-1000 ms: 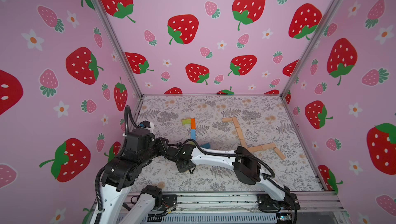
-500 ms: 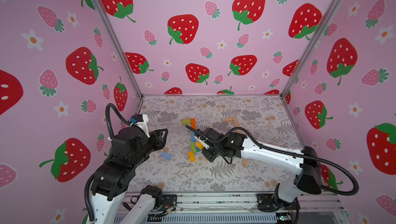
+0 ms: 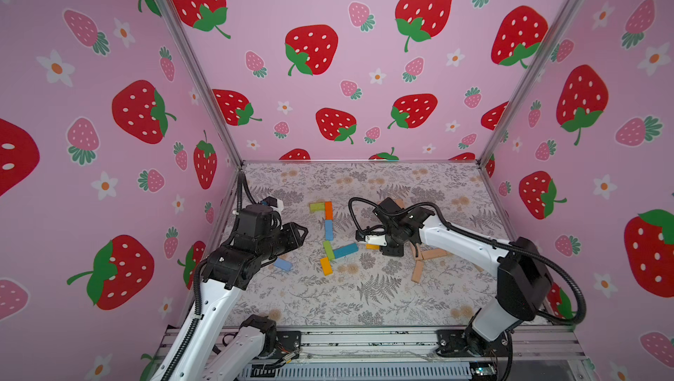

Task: Assemble a giraffe with building blocks
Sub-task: Assemble the building block at the center of the board.

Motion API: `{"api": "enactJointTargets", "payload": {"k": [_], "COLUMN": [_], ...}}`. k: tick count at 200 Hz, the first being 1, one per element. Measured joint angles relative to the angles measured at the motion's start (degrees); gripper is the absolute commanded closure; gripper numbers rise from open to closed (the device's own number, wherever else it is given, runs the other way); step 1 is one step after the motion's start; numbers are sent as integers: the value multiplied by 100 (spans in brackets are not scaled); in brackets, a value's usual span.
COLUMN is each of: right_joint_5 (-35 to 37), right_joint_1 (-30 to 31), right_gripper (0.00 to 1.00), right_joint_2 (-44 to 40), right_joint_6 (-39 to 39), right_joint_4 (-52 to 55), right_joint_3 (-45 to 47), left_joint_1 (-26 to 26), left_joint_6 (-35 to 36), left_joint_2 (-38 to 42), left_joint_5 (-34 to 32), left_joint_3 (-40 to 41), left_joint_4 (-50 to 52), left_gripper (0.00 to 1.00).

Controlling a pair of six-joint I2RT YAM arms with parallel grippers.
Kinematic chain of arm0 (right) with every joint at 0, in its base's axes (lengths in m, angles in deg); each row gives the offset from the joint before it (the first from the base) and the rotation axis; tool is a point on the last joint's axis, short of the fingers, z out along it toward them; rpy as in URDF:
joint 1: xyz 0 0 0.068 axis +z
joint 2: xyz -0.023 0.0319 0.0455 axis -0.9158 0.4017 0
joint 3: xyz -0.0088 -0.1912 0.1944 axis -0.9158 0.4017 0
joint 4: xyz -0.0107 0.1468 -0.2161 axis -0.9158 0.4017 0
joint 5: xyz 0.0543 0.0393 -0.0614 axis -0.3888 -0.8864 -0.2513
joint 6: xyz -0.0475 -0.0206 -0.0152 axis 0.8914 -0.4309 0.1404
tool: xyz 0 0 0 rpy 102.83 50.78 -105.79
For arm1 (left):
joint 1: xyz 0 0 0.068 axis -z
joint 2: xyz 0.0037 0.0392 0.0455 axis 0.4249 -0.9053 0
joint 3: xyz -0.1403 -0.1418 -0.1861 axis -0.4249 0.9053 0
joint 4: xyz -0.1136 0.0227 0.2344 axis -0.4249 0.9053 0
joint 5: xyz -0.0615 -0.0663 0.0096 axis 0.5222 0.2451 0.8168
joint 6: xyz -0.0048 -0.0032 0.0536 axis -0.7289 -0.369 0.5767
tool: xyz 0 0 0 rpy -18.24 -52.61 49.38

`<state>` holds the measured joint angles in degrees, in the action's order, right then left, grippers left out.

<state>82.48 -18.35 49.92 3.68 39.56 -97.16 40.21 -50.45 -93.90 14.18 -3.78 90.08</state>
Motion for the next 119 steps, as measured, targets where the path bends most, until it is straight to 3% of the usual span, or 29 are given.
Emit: {"api": "enactJointTargets", "payload": {"k": [42, 119], "right_joint_5": [-9, -42], "right_joint_1": [-450, -485], "right_gripper": [100, 97], "right_joint_2": [872, 1692], "right_joint_6": [636, 1220], "right_joint_4": [295, 304], "right_joint_3": [-361, -1051], "left_joint_1": [-2, -9], "left_joint_6": [17, -90], "left_joint_2": [-437, -1587], "left_joint_5": [52, 330], "left_joint_3": [334, 925], "left_joint_4": [-120, -892], "left_gripper": [65, 65]}}
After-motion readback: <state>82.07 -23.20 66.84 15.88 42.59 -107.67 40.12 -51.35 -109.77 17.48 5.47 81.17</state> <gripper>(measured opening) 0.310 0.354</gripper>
